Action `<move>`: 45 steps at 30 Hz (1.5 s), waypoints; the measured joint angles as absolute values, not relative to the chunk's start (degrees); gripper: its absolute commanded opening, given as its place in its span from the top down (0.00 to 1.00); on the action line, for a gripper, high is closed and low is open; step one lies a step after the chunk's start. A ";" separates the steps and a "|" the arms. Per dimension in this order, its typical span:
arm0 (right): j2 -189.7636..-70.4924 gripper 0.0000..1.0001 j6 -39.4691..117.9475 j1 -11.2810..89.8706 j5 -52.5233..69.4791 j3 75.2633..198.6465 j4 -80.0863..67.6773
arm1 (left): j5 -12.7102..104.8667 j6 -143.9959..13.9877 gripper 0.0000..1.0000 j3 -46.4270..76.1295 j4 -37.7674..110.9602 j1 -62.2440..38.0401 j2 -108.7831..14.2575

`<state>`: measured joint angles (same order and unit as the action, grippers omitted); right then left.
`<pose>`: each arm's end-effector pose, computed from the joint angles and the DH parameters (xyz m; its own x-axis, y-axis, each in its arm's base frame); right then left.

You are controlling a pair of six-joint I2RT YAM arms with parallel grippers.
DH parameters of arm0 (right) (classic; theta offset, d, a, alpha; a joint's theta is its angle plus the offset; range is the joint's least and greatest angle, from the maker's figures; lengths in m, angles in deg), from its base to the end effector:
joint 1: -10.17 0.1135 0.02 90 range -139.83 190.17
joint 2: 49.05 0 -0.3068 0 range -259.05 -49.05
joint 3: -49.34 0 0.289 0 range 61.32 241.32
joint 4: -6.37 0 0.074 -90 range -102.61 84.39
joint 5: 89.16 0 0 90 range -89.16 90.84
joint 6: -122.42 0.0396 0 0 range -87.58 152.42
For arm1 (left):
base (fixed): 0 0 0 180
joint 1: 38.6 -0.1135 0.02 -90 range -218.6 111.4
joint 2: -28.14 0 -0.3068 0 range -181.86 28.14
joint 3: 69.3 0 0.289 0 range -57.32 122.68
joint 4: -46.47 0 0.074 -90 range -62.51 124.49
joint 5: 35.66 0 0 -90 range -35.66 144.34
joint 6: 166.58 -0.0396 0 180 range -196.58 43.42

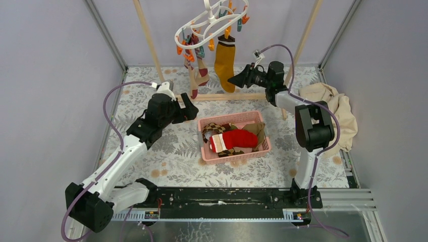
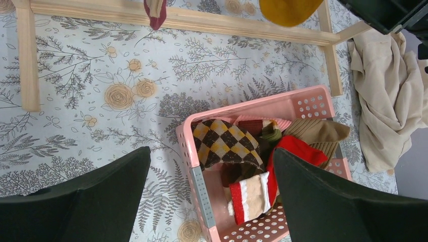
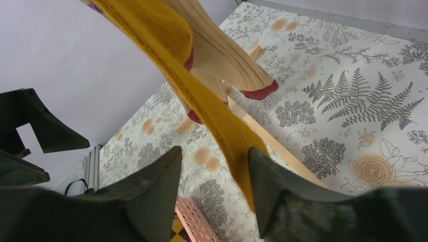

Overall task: Remove the socks clipped to the hanger
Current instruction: Remove the sock from the hanger.

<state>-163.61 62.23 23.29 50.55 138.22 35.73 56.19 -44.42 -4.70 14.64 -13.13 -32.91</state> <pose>0.4873 0.1446 0.2737 -0.3873 0.2398 -0.8902 -0.8017 0.3893 0.4536 0.2352 -0.1106 0.3460 -0.5772 -0.3143 -0.7537 0.1145 0.8827 -0.4558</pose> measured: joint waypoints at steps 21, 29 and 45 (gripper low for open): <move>-146.65 0.84 59.78 26.11 44.78 127.65 24.50 | 55.57 -44.38 0.01 -4.83 12.65 -13.13 -26.75; -143.06 0.83 59.23 27.05 43.14 125.50 20.67 | 55.51 -43.98 0.01 -4.87 10.55 -13.13 -24.37; -138.28 0.85 59.08 27.49 41.79 122.53 17.31 | 53.19 -42.59 0.01 -5.77 9.04 -13.13 -20.50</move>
